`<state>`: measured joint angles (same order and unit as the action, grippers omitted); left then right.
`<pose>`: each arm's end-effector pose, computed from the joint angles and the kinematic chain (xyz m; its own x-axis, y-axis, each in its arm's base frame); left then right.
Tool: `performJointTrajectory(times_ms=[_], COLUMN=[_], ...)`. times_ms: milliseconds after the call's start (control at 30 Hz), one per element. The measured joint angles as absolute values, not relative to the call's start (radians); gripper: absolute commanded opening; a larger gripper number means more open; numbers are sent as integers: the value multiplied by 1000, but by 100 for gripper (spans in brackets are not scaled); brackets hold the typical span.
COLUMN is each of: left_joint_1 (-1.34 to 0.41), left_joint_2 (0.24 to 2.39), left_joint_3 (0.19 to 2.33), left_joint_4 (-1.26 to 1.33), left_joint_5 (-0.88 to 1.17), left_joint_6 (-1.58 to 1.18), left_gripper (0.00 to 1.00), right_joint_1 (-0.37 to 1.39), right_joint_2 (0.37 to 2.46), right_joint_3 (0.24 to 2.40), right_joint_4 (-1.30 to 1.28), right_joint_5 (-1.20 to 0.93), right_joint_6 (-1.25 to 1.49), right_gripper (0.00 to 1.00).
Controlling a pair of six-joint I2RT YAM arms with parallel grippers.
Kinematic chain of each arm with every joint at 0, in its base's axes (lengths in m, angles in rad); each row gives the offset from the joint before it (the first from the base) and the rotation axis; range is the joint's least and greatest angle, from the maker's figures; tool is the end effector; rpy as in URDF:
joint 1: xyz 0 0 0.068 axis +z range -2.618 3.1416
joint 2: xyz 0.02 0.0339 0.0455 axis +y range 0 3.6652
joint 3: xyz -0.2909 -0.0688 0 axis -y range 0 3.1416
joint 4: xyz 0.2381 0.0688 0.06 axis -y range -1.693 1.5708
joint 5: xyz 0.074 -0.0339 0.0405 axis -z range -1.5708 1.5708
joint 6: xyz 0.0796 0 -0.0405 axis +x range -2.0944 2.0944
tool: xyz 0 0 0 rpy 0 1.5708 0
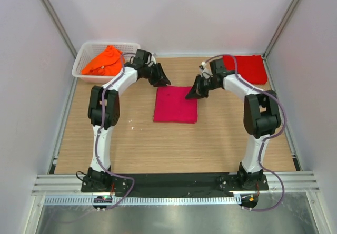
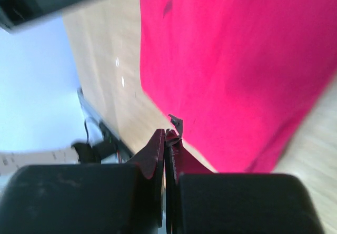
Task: Fold and stack the t-shirts
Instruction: Fold the tshirt
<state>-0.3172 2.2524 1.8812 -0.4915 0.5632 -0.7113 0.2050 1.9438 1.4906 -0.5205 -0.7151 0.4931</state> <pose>0.4987 -0.2084 0.2016 -0.9343 -0.2743 -0.2279 -0.0214 0.6812 -0.7318 0.4219 0.1410 0.2232 -0.9568 0.1661 -0.2386 -0.0701 0.6647 0.7438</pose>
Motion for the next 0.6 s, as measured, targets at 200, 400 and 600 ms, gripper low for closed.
performJointTrajectory(times_ms=[200, 400, 600], left_joint_1=[-340, -336, -328], left_joint_2=[2276, 2374, 2414], left_joint_3=[1881, 1884, 1930], left_joint_4=[-493, -523, -557], left_joint_5=[587, 569, 599], left_joint_6=[-704, -695, -690], left_gripper=[30, 26, 24], right_joint_1=[284, 286, 264], right_joint_2=[2023, 2073, 2067], right_joint_3=[1384, 1298, 1176], right_joint_4=[-514, -472, -433], right_joint_5=[-839, -907, -936], right_joint_6=[457, 437, 405], right_gripper=[1, 1, 1])
